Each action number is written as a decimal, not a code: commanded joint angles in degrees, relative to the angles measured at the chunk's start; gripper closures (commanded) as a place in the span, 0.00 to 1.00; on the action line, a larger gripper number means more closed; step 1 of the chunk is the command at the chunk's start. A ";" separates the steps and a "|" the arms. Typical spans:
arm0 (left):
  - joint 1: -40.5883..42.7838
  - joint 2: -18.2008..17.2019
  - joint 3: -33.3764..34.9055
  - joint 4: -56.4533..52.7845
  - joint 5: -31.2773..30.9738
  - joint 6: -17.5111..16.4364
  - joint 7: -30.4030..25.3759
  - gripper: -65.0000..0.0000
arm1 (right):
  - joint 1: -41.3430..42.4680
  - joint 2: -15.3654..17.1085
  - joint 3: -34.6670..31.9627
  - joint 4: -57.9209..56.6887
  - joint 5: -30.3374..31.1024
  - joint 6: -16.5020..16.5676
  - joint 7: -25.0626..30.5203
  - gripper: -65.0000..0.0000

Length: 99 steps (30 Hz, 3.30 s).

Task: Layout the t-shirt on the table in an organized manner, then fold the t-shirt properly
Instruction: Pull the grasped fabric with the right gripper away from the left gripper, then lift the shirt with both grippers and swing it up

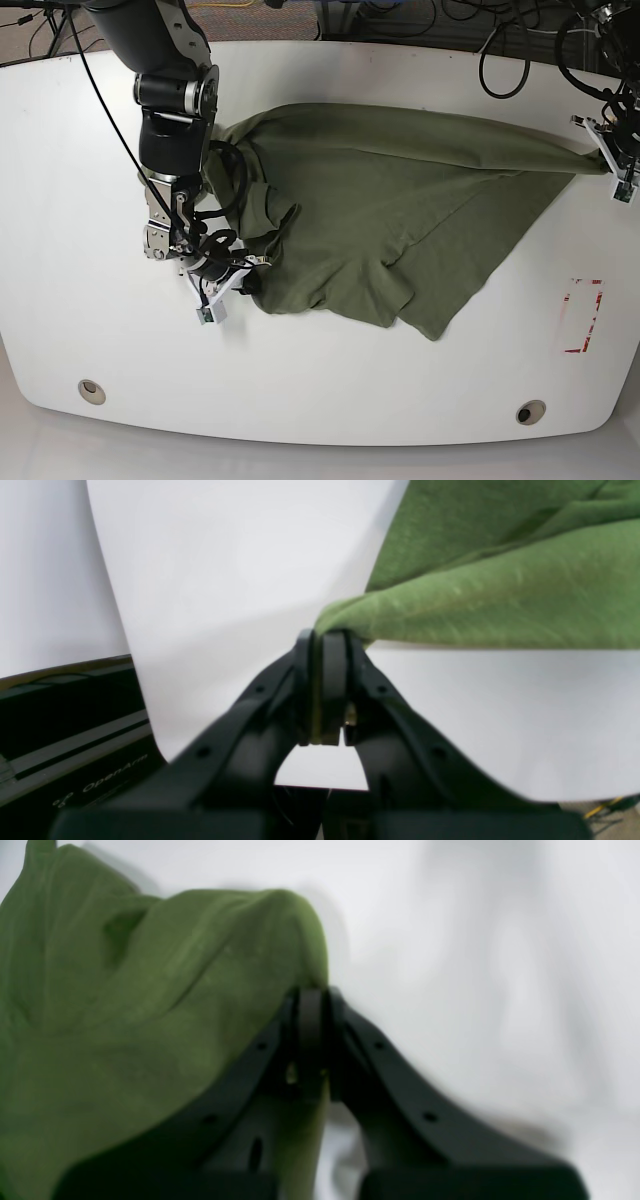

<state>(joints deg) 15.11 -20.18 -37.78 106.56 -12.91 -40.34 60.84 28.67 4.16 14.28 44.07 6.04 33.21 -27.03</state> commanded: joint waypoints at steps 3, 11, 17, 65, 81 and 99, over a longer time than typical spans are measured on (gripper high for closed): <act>-0.65 -1.05 -0.33 0.91 -0.15 0.34 -0.75 1.00 | 1.44 1.15 0.00 2.56 0.77 0.50 -1.24 1.00; -0.74 -1.05 -0.15 0.91 -0.15 0.34 -0.75 1.00 | -3.13 1.15 0.00 16.19 0.77 0.50 -6.51 1.00; -0.74 -1.05 -0.15 0.82 -0.15 0.34 -0.75 1.00 | -3.74 1.15 0.00 16.98 0.77 0.50 -6.86 0.98; -2.85 -1.05 -0.24 0.73 0.20 0.34 -0.75 1.00 | 2.59 0.01 -5.45 -5.09 0.77 0.41 2.72 0.84; -5.49 -1.05 1.43 0.73 0.20 0.34 -0.75 1.00 | -4.53 2.03 -5.54 14.52 0.86 0.85 -7.22 0.96; -16.30 3.97 2.57 3.28 8.99 0.34 -0.66 1.00 | -9.63 4.06 -5.71 50.56 0.86 1.03 -27.17 0.96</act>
<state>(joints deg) 1.54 -16.19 -35.70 108.90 -5.41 -40.32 61.08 15.73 6.57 8.34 91.00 6.50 34.52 -54.24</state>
